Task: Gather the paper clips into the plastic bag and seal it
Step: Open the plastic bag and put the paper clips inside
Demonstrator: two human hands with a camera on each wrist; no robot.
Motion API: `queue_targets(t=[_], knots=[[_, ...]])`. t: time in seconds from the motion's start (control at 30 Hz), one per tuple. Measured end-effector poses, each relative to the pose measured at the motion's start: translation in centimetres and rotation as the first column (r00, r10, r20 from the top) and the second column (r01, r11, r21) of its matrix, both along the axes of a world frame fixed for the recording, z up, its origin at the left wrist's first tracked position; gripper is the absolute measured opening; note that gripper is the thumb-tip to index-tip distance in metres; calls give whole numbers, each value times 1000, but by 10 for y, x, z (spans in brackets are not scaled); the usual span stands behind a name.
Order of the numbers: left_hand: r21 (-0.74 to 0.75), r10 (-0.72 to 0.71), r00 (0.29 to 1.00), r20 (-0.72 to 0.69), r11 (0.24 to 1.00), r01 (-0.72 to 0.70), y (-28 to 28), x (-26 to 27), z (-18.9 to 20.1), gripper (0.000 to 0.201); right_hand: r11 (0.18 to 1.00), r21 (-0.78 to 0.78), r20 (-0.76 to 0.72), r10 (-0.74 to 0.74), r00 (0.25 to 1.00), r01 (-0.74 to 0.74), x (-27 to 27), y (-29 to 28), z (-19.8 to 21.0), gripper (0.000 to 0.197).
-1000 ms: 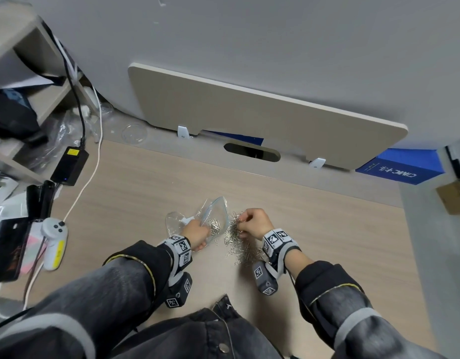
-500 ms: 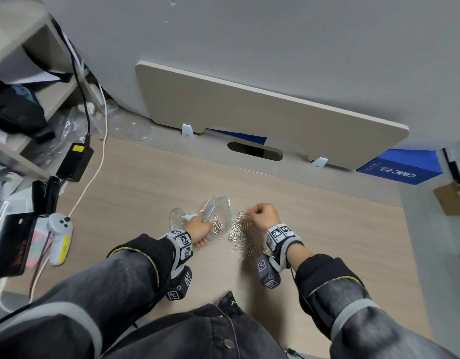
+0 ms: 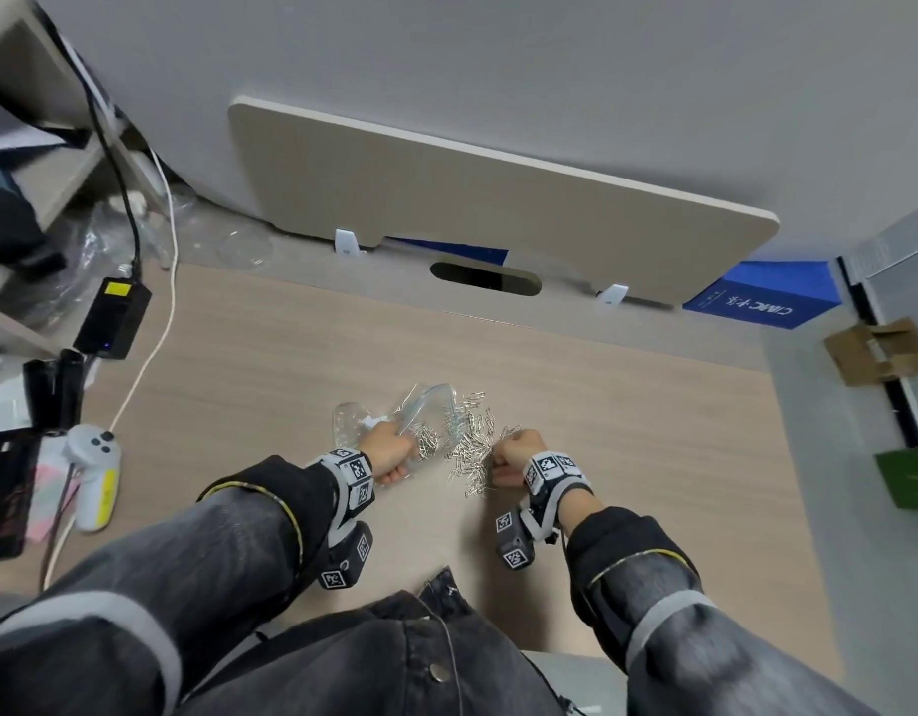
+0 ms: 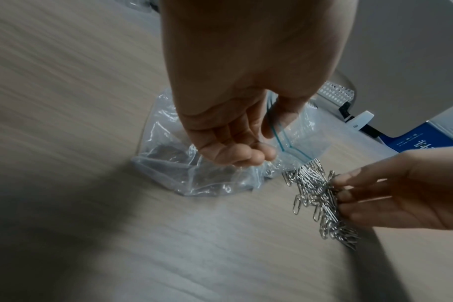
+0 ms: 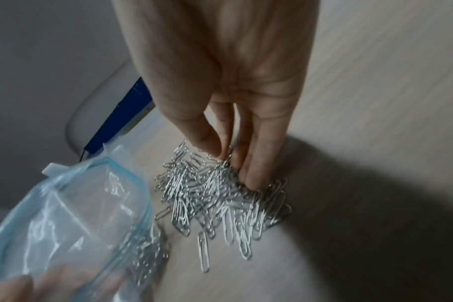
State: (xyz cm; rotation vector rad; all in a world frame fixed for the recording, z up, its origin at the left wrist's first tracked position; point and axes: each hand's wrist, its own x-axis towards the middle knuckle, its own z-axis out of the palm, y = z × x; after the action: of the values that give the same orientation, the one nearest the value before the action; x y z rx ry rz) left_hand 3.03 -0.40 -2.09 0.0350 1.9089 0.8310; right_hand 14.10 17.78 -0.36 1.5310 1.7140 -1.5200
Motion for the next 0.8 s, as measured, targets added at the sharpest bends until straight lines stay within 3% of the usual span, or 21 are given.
queue_targets(t=[0.1, 0.17, 0.27, 0.33, 0.5, 0.6, 0.67, 0.7, 0.8], knots=[[1, -3, 1000, -7, 1000, 3, -3, -2, 1, 42, 1000, 28, -33, 4, 999, -3, 5, 4, 5, 13], [1, 6, 1000, -10, 1000, -6, -4, -3, 2, 45, 985, 74, 39, 150, 988, -153, 15, 3, 5, 8], [-5, 9, 1000, -19, 1000, -9, -3, -4, 4, 45, 854, -54, 123, 520, 845, -517, 26, -11, 8, 10], [-12, 10, 1000, -23, 1000, -10, -4, -3, 7, 43, 780, -74, 108, 625, 773, -621, 23, -21, 5, 23], [-30, 34, 999, -43, 999, -35, -6, -5, 11, 32, 747, 124, 25, 656, 755, -653, -6, -23, -12, 42], [-32, 58, 997, -57, 998, -60, -9, -8, 11, 25, 701, 317, 24, 668, 744, -639, -15, -18, -12, 32], [-24, 88, 995, -57, 996, -89, -10, -9, 10, 22, 618, 471, 74, 683, 726, -629, -14, -15, -8, 16], [-15, 109, 992, -57, 994, -110, -10, -10, 9, 22, 545, 549, 117, 701, 704, -634, -13, -14, -10, 25], [-14, 134, 989, -59, 991, -135, -12, -11, 7, 19, 367, 611, 226, 769, 598, -702, -11, -14, -15, 84]])
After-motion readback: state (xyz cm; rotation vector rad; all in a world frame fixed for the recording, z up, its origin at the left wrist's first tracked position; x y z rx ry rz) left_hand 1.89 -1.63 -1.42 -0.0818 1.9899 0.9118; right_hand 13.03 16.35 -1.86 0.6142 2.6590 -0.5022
